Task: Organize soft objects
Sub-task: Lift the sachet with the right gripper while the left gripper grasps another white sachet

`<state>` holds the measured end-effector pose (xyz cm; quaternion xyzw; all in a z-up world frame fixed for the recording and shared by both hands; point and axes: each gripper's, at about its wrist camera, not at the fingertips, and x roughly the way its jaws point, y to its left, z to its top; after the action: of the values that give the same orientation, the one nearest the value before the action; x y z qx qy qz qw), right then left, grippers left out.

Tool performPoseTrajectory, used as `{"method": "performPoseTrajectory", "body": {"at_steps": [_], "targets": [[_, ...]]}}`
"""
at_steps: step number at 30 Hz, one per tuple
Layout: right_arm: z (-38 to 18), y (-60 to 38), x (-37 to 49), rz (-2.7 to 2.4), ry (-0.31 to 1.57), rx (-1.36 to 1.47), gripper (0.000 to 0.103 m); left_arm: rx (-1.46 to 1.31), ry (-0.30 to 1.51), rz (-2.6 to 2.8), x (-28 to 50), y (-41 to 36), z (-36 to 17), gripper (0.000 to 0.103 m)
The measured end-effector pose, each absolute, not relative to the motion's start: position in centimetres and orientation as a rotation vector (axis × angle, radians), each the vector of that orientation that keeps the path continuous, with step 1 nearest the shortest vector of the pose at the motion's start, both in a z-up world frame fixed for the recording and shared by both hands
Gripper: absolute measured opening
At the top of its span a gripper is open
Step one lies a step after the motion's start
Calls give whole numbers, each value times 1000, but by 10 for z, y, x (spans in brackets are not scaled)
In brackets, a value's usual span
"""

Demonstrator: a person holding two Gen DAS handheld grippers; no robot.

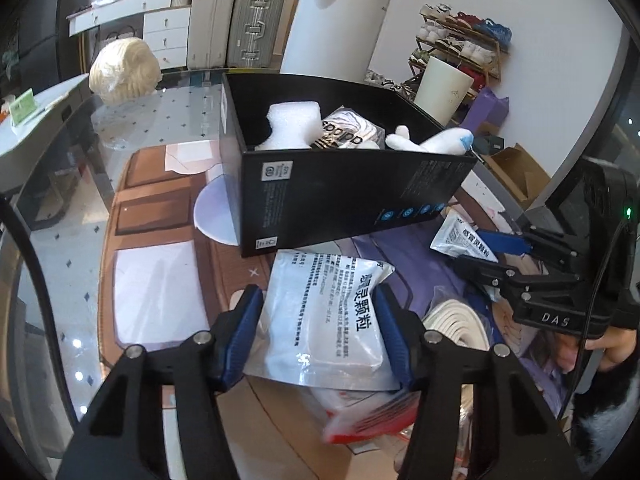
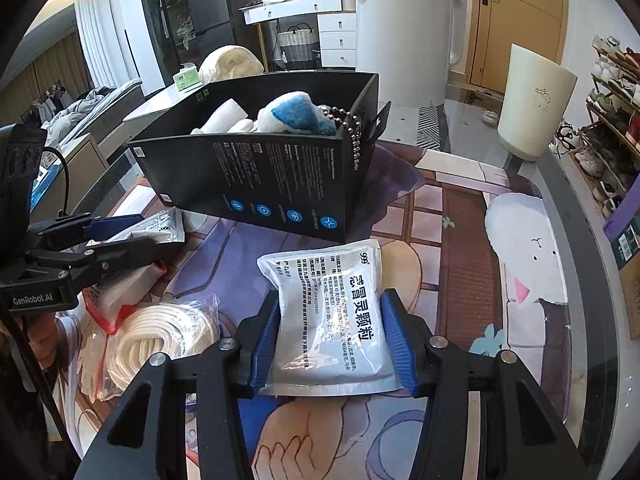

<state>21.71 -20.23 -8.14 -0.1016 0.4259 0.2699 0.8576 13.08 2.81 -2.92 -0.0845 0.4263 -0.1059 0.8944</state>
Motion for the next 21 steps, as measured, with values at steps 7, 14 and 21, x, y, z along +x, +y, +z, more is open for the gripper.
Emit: {"method": "performPoseTrajectory", "body": {"at_steps": [7,14,21], "targets": [[-82,-202,217,570,891,-214,50,-171,862,-213,124,26,-25,46],[-81,-203,215,578,886,-220,47,-179,833,-206,115,30,-22,44],[-74,-206,210,585,856,-218,47,-178,787,-203,100,33,-9,44]]}}
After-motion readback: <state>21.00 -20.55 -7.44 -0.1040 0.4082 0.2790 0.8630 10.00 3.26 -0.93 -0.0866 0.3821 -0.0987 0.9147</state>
